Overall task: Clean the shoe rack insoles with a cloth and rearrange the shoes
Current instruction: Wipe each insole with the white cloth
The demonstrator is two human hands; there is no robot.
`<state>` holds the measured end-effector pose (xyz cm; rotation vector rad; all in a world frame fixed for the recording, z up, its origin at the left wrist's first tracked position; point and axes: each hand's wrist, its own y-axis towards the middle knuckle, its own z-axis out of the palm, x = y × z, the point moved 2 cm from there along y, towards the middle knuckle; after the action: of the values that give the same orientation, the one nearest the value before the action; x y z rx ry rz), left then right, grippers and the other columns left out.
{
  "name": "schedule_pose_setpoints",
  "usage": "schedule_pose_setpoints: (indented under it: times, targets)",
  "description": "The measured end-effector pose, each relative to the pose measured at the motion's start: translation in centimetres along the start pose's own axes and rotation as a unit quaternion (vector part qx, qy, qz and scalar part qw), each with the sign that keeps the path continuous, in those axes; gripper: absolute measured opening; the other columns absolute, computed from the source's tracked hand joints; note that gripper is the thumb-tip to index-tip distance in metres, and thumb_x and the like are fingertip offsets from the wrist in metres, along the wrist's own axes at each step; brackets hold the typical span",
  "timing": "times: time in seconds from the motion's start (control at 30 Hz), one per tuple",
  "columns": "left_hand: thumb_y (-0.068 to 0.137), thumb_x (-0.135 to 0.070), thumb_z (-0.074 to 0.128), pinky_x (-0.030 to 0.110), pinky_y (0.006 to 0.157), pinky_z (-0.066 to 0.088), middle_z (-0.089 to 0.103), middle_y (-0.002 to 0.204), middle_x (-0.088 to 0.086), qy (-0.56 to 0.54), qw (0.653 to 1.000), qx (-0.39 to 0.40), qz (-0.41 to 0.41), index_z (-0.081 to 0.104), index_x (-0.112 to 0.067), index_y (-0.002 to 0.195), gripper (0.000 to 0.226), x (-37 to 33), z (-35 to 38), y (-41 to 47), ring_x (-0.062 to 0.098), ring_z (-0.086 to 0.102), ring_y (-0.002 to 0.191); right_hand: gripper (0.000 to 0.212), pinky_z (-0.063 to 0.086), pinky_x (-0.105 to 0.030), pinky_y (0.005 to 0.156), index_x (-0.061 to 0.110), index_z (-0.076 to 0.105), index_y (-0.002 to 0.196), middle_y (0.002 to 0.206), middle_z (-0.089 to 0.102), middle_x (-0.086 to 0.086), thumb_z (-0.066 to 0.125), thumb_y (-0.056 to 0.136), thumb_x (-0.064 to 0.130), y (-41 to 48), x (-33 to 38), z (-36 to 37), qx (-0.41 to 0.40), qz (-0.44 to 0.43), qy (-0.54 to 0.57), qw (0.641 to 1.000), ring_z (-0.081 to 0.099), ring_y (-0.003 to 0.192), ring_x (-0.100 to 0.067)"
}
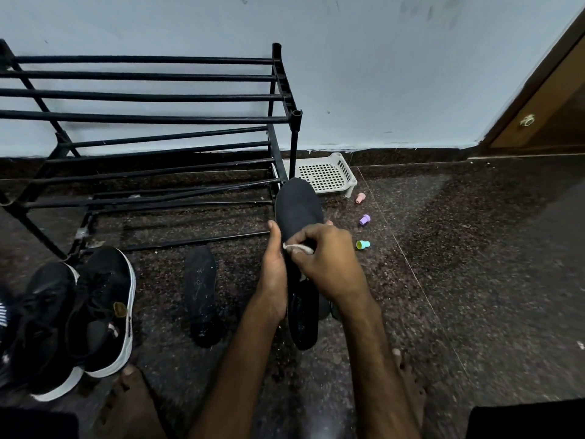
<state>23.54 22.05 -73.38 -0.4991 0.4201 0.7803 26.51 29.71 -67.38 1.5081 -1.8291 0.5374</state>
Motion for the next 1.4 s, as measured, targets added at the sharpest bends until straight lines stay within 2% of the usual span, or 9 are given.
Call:
schedule_pose_setpoints:
  times: [0.1,0.23,0.37,0.43,0.6,0.8,1.0,1.2,1.4]
  targets:
    - [0.092,-0.074,0.025,0.041,0.113,0.038,0.049,0.145,0.02,-0.028,1.0,0.0,0.01,0.048,0.003,0.14,0.093,-0.3,-0.1,0.1,0.029,0.048,0.135,0.003,0.055,-0.025,0.076,0.021,0.077,0.077,0.076,0.074,0.009,0.077,0.077,0.018,0.1,-1.4,-0.4,0.054,0.032,-0.041,0.997,0.067,0.073,-0.002]
    - [0.091,-0.074,0.029,0.044,0.122,0.021,0.039,0.152,0.02,-0.018,1.0,0.013,-0.004,0.041,0.003,0.145,0.095,0.0,0.2,0.3,0.031,0.036,0.142,0.006,0.057,-0.032,0.078,0.02,0.075,0.082,0.083,0.074,0.005,0.072,0.079,0.016,0.0,-1.4,-0.5,-0.09,0.04,-0.07,0.993,0.069,0.077,-0.013]
    - [0.092,-0.071,0.032,0.038,0.113,0.038,0.059,0.136,0.018,-0.023,1.0,-0.007,-0.013,0.055,0.003,0.135,0.088,0.0,-0.1,0.2,0.026,0.056,0.126,0.006,0.053,-0.014,0.07,0.018,0.077,0.082,0.079,0.074,0.008,0.076,0.08,0.013,-0.1,0.1,0.0,0.052,0.011,0.013,0.998,0.067,0.073,0.0]
    - [0.093,-0.069,0.035,0.038,0.101,0.048,0.065,0.123,0.017,-0.031,0.999,-0.016,-0.012,0.064,0.001,0.125,0.082,-0.1,-0.4,0.2,0.027,0.065,0.111,0.004,0.055,-0.018,0.07,0.02,0.077,0.077,0.074,0.074,0.008,0.078,0.077,0.017,-0.1,-0.8,-0.4,0.083,0.03,-0.024,0.996,0.067,0.069,0.0]
    - [0.094,-0.067,0.032,0.034,0.085,0.057,0.072,0.103,0.014,-0.017,0.998,0.006,-0.06,0.075,-0.006,0.106,0.075,0.7,0.3,0.3,0.024,0.07,0.095,0.008,0.056,-0.033,0.08,0.016,0.076,0.087,0.087,0.072,0.002,0.072,0.08,0.012,0.3,-1.7,-1.4,-0.147,0.042,-0.068,0.986,0.067,0.079,-0.014]
    - [0.092,-0.071,0.032,0.035,0.083,0.057,0.073,0.097,0.016,-0.019,0.997,0.021,-0.075,0.078,-0.005,0.096,0.081,0.5,-0.9,0.4,0.026,0.072,0.089,0.006,0.055,-0.024,0.078,0.021,0.076,0.078,0.079,0.074,0.007,0.077,0.077,0.016,0.1,-1.0,-1.1,0.065,0.02,-0.052,0.996,0.067,0.075,-0.003]
    - [0.097,-0.065,0.032,0.038,0.099,0.049,0.069,0.115,0.015,0.014,0.996,0.027,-0.087,0.069,-0.009,0.119,0.071,1.1,0.2,0.1,0.026,0.065,0.107,0.009,0.054,-0.035,0.082,0.012,0.075,0.089,0.091,0.07,-0.001,0.071,0.082,0.007,0.9,-1.5,-2.9,-0.195,0.003,-0.095,0.976,0.065,0.081,-0.016]
    - [0.095,-0.065,0.038,0.038,0.093,0.049,0.066,0.11,0.018,0.024,0.996,0.032,-0.083,0.067,-0.006,0.119,0.07,1.0,-0.2,0.0,0.027,0.064,0.101,0.009,0.056,-0.031,0.079,0.02,0.076,0.08,0.082,0.073,0.006,0.076,0.078,0.012,0.2,-1.2,-2.5,0.041,0.006,-0.061,0.997,0.067,0.076,-0.008]
    - [0.1,-0.058,0.03,0.036,0.066,0.055,0.073,0.103,0.013,0.092,0.987,0.078,-0.106,0.067,-0.008,0.121,0.066,1.7,-0.1,-0.2,0.027,0.072,0.082,0.012,0.053,-0.027,0.087,0.011,0.075,0.095,0.096,0.069,0.0,0.072,0.085,0.008,1.1,-1.8,-5.2,-0.226,0.03,-0.1,0.968,0.063,0.085,-0.011]
